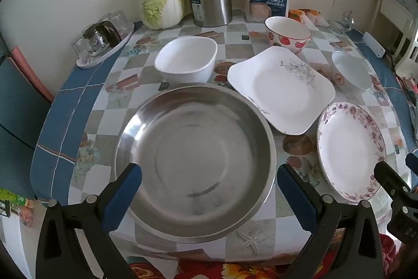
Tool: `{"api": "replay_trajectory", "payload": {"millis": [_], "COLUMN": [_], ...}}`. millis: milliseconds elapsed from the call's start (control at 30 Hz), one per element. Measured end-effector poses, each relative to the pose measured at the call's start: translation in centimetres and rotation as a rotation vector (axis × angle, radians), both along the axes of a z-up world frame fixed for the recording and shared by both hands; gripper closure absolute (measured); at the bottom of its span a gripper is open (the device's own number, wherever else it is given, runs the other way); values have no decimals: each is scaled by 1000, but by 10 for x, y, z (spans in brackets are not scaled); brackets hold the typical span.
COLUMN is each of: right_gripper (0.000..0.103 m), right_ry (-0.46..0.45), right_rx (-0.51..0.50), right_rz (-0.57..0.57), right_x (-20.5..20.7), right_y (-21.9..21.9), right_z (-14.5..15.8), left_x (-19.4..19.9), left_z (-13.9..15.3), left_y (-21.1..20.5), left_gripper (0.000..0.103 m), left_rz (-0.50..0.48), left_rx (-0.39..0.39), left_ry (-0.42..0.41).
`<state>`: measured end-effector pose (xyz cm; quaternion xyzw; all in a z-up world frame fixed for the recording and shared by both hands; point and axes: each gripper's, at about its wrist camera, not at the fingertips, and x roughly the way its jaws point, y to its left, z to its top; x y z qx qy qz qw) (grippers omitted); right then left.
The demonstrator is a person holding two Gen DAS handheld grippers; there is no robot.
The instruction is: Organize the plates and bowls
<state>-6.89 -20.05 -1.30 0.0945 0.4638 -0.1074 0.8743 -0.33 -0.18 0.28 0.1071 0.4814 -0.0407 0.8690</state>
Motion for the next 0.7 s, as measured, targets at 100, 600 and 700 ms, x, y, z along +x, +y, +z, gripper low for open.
{"api": "replay_trajectory", "payload": {"millis": [100,600,700], "right_gripper": [0,0,0], "right_ry": [-1,6,8], "right_rx": [0,-7,-17], "right_rz": [-2,0,11], "right_x": [0,1,2], "right_y": [0,3,6], "right_z": [0,-1,1], "left_x": [-2,1,1], "left_z": [-5,0,1], "left_y": [4,9,10], "left_gripper": [0,0,0], "left_rz": [11,31,34], "left_rx": [-29,-27,-25], "left_ry": [4,-11,-14]}}
